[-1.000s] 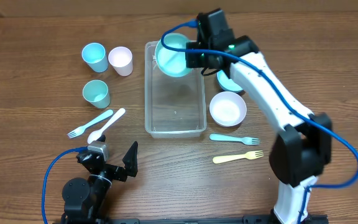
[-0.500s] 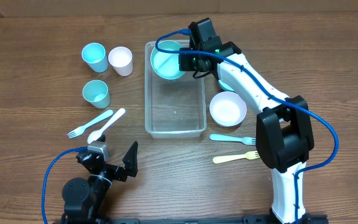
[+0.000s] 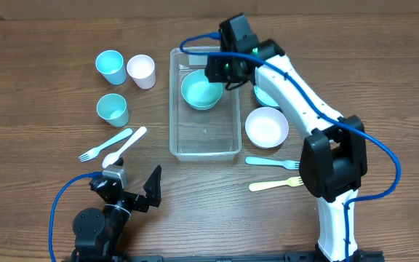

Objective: Pack container
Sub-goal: 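Lower the green bowl into the container and release, then grasp the blue bowl with the right gripper and lift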

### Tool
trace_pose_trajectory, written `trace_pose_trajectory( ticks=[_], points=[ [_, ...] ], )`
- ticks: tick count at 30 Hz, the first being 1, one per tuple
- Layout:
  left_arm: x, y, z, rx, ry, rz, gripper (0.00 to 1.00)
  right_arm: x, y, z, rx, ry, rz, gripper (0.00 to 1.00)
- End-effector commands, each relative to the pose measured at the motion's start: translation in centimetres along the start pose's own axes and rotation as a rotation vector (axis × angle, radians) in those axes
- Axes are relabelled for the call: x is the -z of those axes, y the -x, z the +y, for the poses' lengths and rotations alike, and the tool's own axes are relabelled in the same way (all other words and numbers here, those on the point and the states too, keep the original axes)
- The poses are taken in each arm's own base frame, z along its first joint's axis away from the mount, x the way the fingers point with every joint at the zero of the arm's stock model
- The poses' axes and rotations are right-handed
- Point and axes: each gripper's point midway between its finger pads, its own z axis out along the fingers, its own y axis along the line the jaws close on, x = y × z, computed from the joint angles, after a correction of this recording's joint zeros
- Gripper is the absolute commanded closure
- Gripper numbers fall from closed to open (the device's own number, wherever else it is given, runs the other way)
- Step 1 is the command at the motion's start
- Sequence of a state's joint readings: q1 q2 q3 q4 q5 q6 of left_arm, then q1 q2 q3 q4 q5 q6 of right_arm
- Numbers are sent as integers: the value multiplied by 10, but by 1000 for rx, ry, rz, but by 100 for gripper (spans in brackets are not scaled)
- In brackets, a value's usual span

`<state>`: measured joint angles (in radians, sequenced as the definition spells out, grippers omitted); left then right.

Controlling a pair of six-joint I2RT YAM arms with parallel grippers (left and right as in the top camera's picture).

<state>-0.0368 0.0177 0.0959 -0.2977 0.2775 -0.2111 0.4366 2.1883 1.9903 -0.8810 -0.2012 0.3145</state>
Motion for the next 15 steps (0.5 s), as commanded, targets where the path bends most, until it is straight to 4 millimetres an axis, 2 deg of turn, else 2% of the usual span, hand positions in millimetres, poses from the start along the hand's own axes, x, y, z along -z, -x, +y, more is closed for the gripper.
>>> trace_pose_trajectory(
  ticks=[1, 2, 4, 6, 7, 8, 9, 11, 12, 13, 15],
  points=[
    [0, 0, -1, 12, -9, -6, 0, 128, 59, -1, -9, -64, -234, 50],
    [0, 0, -1, 12, -9, -6, 0, 163, 65, -25, -48, -129, -281, 45],
    [0, 0, -1, 12, -9, -6, 0, 195, 70, -67, -117, -219, -324, 30],
    [0, 1, -1, 12, -9, -6, 0, 210, 69, -117, -205, -285, -317, 20],
    [0, 0, -1, 12, -9, -6, 0, 212, 64, -141, -248, -315, -302, 18],
    [0, 0, -1, 12, -9, -6, 0, 211, 59, -163, -289, -341, -284, 15],
    [0, 0, -1, 12, -9, -6, 0, 209, 55, -179, -318, -361, -268, 6],
    [0, 0, -1, 12, -9, -6, 0, 199, 43, -206, -358, -391, -230, 5],
    [0, 1, -1, 12, -9, -6, 0, 188, 35, -219, -343, -401, -195, 6],
    [0, 0, -1, 12, -9, -6, 0, 166, 23, -231, -348, -409, -154, 7],
    [0, 0, -1, 12, -9, -6, 0, 139, 10, -242, -356, -413, -115, 7]
  ],
)
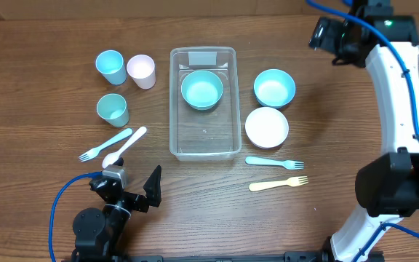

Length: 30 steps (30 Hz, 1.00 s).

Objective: Pack container
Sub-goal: 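Grasp the blue bowl with the right gripper and lift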

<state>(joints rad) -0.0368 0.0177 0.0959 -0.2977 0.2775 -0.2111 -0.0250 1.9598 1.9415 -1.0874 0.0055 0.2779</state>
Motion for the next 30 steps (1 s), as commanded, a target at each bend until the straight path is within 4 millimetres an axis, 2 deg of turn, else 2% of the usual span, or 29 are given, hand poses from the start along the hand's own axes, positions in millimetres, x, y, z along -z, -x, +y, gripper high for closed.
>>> trace_pose_trajectory(
  ticks=[1, 2, 6, 9, 13, 15, 17, 20, 21, 24, 25, 27, 29, 30],
  points=[
    [0, 0, -1, 12, -9, -6, 0, -45, -25, -7, 27, -18, 77, 8],
    [0, 0, -1, 12, -9, -6, 0, -67, -41, 0, 55, 26, 126, 11],
    [0, 0, -1, 12, -9, -6, 0, -103, -67, 9, 89, 27, 213, 15],
    [0, 0, -1, 12, -8, -6, 0, -123, -90, 20, 140, 20, 275, 17],
    [0, 0, -1, 12, -8, -6, 0, -145, -110, 15, 162, -37, 328, 20],
    [0, 0, -1, 12, -9, -6, 0, -151, -115, 13, 162, -43, 344, 26],
    [0, 0, -1, 12, -9, -6, 0, -154, -115, 13, 162, -41, 340, 47],
    [0, 0, -1, 12, -9, -6, 0, -155, -113, 15, 158, -38, 331, 87],
    [0, 0, -1, 12, -8, -6, 0, -155, -113, 14, 155, -39, 334, 96],
    [0, 0, -1, 12, -9, -6, 0, -150, -114, 14, 150, -42, 350, 96],
    [0, 0, -1, 12, -9, -6, 0, -141, -108, 17, 150, -44, 353, 96],
    [0, 0, -1, 12, -9, -6, 0, -117, -87, 25, 149, -35, 327, 96],
    [0, 0, -1, 12, -9, -6, 0, -81, -54, 36, 125, -29, 252, 96],
    [0, 0, -1, 12, -9, -6, 0, -56, -32, 38, 93, -45, 184, 96]
  ],
)
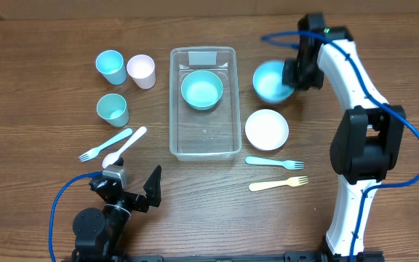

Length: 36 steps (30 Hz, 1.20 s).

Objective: Pack container
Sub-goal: 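Grasp the blue bowl with the right gripper and lift, then stack the blue bowl onto the green bowl in the container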

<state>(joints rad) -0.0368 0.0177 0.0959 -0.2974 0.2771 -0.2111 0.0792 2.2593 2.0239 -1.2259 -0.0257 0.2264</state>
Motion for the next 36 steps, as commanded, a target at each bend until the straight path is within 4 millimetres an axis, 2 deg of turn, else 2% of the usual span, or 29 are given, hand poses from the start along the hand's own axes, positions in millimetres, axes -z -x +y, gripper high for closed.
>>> trace_pose_trajectory(
  ticks=[1, 2, 3, 4, 5, 7, 9, 11, 12, 14, 16, 24, 26, 30, 31, 32, 34, 36],
  points=[
    [0, 0, -1, 12, -9, -5, 0, 98, 46, 5, -67, 11, -252, 96],
    [0, 0, -1, 12, -9, -5, 0, 116, 51, 8, -72, 27, -289, 96],
    [0, 0, -1, 12, -9, -5, 0, 143, 53, 17, -78, 63, -339, 96],
    [0, 0, -1, 12, -9, -5, 0, 168, 49, 39, -43, 132, -372, 96],
    [0, 0, -1, 12, -9, -5, 0, 179, 41, 58, -1, 177, -381, 96],
    [0, 0, -1, 12, -9, -5, 0, 180, 22, 102, 101, 214, -368, 96],
    [0, 0, -1, 12, -9, -5, 0, 170, -3, 161, 264, 244, -371, 96],
    [0, 0, -1, 12, -9, -5, 0, 158, -14, 190, 326, 231, -398, 96],
    [0, 0, -1, 12, -9, -5, 0, 145, -19, 198, 342, 216, -395, 96],
    [0, 0, -1, 12, -9, -5, 0, 101, -28, 202, 292, 212, -322, 96],
    [0, 0, -1, 12, -9, -5, 0, 75, -34, 204, 269, 223, -270, 96],
    [0, 0, -1, 12, -9, -5, 0, 3, -39, 202, 256, 169, -172, 96],
    [0, 0, -1, 12, -9, -5, 0, -4, -41, 201, 253, 162, -160, 96],
    [0, 0, -1, 12, -9, -5, 0, -4, -37, 205, 253, 173, -179, 96],
    [0, 0, -1, 12, -9, -5, 0, -4, -37, 205, 253, 175, -180, 92],
    [0, 0, -1, 12, -9, -5, 0, -4, -37, 206, 254, 181, -175, 72],
    [0, 0, -1, 12, -9, -5, 0, -2, -44, 212, 260, 224, -146, 53],
    [0, 0, -1, 12, -9, -5, 0, 10, -47, 216, 263, 259, -132, 51]
  ],
)
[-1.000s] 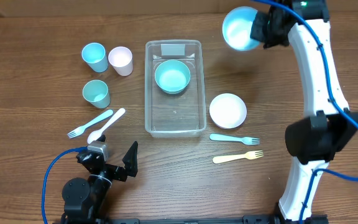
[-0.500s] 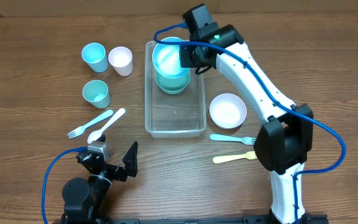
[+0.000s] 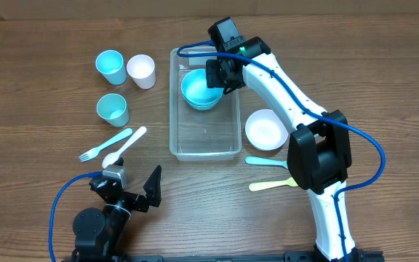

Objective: Pack container
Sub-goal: 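Stack the blue bowl onto the green bowl in the container, then grasp the pink bowl with the right gripper and lift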

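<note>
The clear plastic container (image 3: 174, 109) lies in the middle of the table. At its far end a light blue bowl (image 3: 197, 86) sits on a teal bowl (image 3: 204, 106), of which only the near rim shows. My right gripper (image 3: 220, 75) is at the blue bowl's right rim and looks shut on it. A white bowl (image 3: 266, 129) stands right of the container. My left gripper (image 3: 153, 188) rests at the near edge, away from everything; its jaws cannot be made out.
Three cups stand at the far left: blue (image 3: 110, 65), pale pink (image 3: 141, 70), teal (image 3: 113, 109). A blue fork (image 3: 104, 144) and white spoon (image 3: 124, 147) lie left of the container. A blue fork (image 3: 260, 161) and yellow fork (image 3: 268, 185) lie right, partly under my right arm.
My right gripper was at the blue bowl on the table right of the container. Now it is over the container's far end, and the blue bowl sits on the teal bowl there.
My right gripper was at the teal bowl in the container's far end. Then it was away at the far right, the teal bowl left inside. Then it was at the blue bowl beside the container. Now that bowl is stacked on the teal one.
</note>
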### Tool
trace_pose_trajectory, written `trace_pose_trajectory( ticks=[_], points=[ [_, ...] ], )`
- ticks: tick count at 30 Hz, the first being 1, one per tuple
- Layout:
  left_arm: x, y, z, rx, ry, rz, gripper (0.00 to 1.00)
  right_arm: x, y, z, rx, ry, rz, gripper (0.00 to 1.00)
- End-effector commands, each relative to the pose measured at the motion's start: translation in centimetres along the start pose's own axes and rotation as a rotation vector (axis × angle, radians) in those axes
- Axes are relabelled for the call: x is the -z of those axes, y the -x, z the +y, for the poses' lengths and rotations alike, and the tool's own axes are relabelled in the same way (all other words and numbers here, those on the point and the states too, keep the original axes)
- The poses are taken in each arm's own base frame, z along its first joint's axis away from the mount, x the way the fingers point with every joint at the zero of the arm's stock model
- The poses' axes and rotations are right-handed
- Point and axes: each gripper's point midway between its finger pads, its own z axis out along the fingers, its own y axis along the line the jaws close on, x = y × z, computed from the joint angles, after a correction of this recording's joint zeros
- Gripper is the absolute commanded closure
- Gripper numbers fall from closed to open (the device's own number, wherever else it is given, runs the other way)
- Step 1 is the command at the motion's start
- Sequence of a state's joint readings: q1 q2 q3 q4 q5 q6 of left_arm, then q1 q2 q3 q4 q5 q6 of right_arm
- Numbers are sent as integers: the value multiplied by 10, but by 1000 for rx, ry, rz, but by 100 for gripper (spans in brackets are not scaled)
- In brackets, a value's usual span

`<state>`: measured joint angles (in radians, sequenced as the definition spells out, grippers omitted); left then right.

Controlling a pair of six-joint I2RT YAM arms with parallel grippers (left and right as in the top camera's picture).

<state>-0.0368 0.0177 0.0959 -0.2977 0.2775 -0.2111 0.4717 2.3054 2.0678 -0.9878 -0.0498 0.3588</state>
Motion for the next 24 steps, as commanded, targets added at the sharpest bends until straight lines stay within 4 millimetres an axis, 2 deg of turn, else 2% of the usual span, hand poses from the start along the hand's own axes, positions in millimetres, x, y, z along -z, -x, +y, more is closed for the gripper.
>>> trace_pose_trajectory(
  ticks=[1, 2, 4, 6, 7, 10, 12, 14, 16, 17, 19, 23, 24],
  points=[
    [0, 0, -1, 12, -8, -6, 0, 22, 3, 13, -2, 64, 2, 51],
    [0, 0, -1, 12, -9, -6, 0, 37, 7, 14, -3, 70, -12, 51],
    [0, 0, -1, 12, -9, -6, 0, 82, 16, 20, 6, 85, -58, 51],
    [0, 0, -1, 12, -9, -6, 0, 142, 18, 19, 52, 84, -118, 52],
    [0, 0, -1, 12, -9, -6, 0, 168, 13, 6, 42, 41, -137, 51],
    [0, 0, -1, 12, -9, -6, 0, 201, -6, -33, -10, -49, -96, 51],
    [0, 0, -1, 12, -8, -6, 0, 201, -17, -62, -47, -96, -31, 53],
    [0, 0, -1, 12, -9, -6, 0, 191, -28, -94, -112, -138, 41, 54],
    [0, 0, -1, 12, -9, -6, 0, 175, -40, -124, -174, -171, 101, 55],
    [0, 0, -1, 12, -9, -6, 0, 161, -48, -134, -201, -162, 126, 55],
    [0, 0, -1, 12, -8, -6, 0, 139, -62, -145, -216, -172, 157, 54],
    [0, 0, -1, 12, -9, -6, 0, 77, -104, -165, -232, -194, 231, 48],
    [0, 0, -1, 12, -9, -6, 0, 70, -110, -169, -236, -198, 237, 47]
  ],
)
